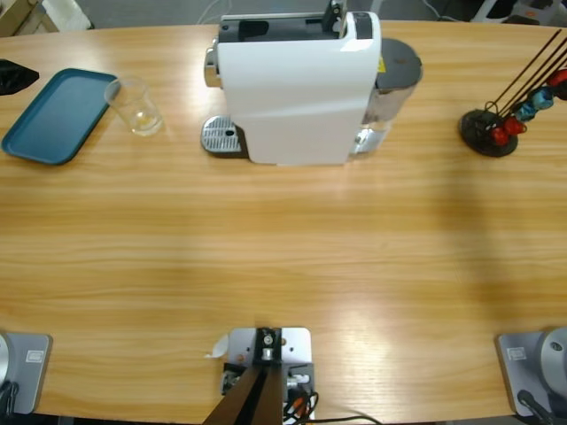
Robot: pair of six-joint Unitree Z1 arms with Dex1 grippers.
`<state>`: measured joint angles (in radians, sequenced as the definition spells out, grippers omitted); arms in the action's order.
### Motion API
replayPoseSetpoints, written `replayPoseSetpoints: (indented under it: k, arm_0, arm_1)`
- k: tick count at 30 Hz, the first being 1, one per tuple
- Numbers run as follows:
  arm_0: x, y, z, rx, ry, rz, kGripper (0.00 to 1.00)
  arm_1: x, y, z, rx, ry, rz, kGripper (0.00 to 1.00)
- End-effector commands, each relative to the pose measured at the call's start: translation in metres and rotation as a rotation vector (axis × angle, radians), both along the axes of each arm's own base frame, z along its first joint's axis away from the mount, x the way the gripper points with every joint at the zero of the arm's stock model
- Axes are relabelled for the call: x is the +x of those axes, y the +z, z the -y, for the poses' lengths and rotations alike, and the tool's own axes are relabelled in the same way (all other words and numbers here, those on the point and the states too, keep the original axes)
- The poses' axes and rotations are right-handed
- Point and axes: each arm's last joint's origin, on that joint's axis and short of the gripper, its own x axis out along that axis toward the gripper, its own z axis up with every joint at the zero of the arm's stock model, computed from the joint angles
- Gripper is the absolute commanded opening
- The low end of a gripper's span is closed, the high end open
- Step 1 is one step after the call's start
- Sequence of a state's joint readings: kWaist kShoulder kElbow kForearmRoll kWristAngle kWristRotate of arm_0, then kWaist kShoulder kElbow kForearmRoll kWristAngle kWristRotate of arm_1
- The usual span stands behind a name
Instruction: Pour coffee
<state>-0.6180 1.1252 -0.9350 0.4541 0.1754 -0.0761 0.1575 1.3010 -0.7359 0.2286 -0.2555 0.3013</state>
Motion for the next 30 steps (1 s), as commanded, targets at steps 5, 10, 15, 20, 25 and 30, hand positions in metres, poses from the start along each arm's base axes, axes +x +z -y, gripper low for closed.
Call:
replayPoseSetpoints:
  k: [5,10,15,20,25,30]
  arm_0:
    - [-0.005,-0.005,-0.004,0.01,-0.009,-0.013,0.669]
    - [-0.005,-0.005,-0.004,0.01,-0.01,-0.012,0.669]
    - [-0.004,-0.005,-0.004,0.01,-0.01,-0.011,0.669]
    - [-0.003,-0.005,-0.003,0.011,-0.01,-0.014,0.669]
    - [-0.001,-0.006,-0.002,0.013,-0.011,-0.017,0.669]
    - [0.001,-0.006,0.0,0.012,-0.013,-0.02,0.668]
  arm_1:
    - [0.004,-0.015,0.001,0.0,0.0,-0.055,0.0]
    - [0.004,-0.015,0.001,-0.002,0.001,-0.055,0.0]
    - [0.003,-0.015,0.001,-0.002,0.001,-0.05,0.0]
    - [-0.002,-0.009,0.002,-0.004,0.003,-0.025,0.0]
    - [-0.012,0.004,0.004,-0.004,0.009,0.015,0.0]
    - [-0.021,0.024,0.005,-0.006,0.013,0.036,0.0]
